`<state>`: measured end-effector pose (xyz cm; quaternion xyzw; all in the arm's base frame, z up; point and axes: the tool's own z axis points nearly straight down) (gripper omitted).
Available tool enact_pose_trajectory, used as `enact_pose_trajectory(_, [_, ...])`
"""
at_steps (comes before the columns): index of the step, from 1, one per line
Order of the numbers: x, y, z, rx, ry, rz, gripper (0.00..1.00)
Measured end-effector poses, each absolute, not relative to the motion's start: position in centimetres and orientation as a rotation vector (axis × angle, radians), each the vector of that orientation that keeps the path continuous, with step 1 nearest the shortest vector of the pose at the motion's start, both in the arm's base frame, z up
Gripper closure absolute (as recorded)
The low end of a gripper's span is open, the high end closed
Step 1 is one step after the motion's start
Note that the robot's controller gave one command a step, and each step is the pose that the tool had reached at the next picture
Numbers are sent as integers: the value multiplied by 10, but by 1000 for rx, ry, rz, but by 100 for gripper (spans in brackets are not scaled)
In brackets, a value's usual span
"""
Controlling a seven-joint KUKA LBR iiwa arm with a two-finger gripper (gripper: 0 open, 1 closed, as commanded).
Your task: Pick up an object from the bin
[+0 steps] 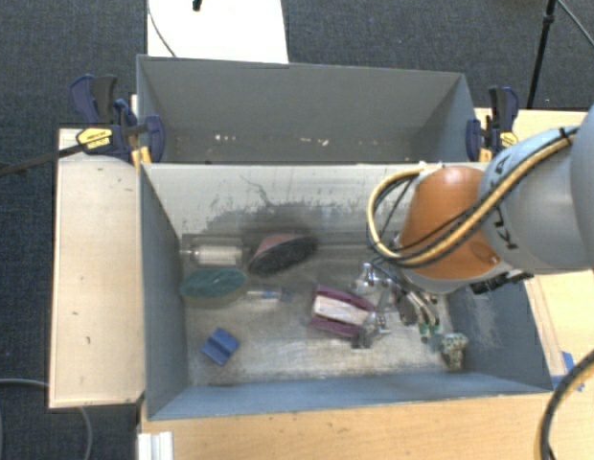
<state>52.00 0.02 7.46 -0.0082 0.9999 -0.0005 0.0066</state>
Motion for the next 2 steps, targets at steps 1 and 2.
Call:
enact_pose_trajectory(1, [584, -1, 178, -585, 3079, -2, 100])
enact_pose_trajectory(2, [582, 3, 220, -592, 3078, -1, 100])
